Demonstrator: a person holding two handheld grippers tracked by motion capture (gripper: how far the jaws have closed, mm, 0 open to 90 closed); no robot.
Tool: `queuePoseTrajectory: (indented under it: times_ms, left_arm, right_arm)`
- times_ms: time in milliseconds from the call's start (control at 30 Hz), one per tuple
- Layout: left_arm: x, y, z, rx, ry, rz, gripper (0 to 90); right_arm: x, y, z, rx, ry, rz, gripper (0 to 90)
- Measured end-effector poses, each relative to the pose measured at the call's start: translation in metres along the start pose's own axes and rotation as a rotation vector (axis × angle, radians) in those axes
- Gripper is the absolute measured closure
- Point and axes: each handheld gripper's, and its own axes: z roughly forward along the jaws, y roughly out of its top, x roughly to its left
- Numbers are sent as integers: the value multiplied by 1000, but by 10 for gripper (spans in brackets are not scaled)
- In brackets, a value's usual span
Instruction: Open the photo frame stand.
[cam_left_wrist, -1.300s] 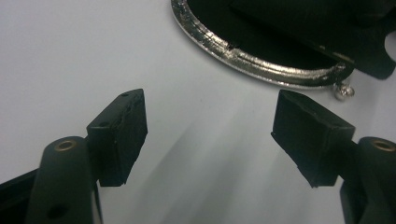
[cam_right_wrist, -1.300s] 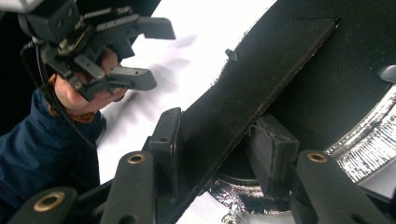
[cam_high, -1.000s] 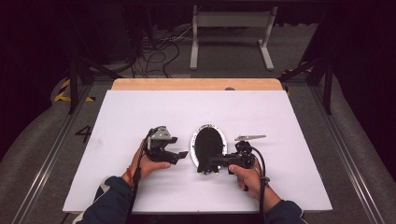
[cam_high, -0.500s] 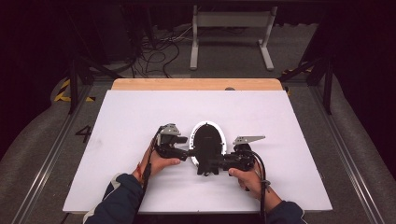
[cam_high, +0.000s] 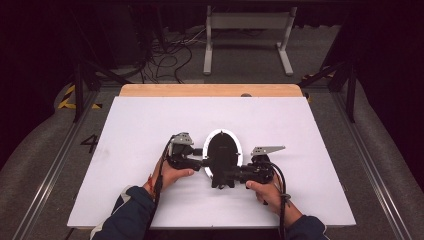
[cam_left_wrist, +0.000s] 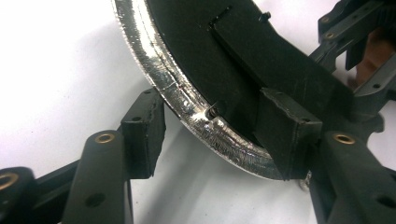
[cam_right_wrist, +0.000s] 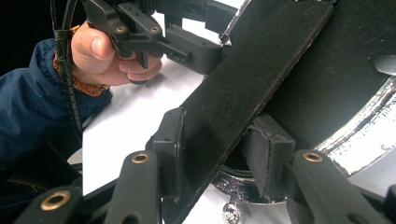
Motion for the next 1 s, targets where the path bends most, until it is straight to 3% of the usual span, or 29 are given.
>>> queuePoseTrajectory:
  times_ms: [100,267,333,400,500,633,733,767,900,1000]
  left_arm:
    - [0,0,-2,-18,-19,-18,458]
    - [2,-1,-5,-21,-37,-14,520]
    - [-1,-1,-1,-17,-69,-21,542]
    - [-4,0,0,-16,-63,3,533]
    - [-5,1,-1,-19,-69,0,543]
    - [-7,1,-1,-23,-43,1,540]
    - [-12,3,-4,-45,-24,34,552]
    - [-16,5,-8,-63,-3,71,586]
    - [-19,6,-10,-84,15,110,611]
    - [-21,5,-12,-91,25,115,622]
  right_arm:
    - [1,0,-1,3,1,-4,610]
    - [3,0,-2,5,-10,-19,619]
    - [4,0,-3,1,-15,-31,635]
    - [5,0,-3,1,-24,-46,650]
    - [5,0,-4,1,-28,-48,663]
    - [4,2,-4,0,-36,-48,668]
    - [5,2,-4,-1,-39,-50,681]
    - [5,3,-6,-7,-41,-44,721]
    - [6,5,-8,-7,-38,-48,747]
    - [8,6,-9,-5,-40,-51,755]
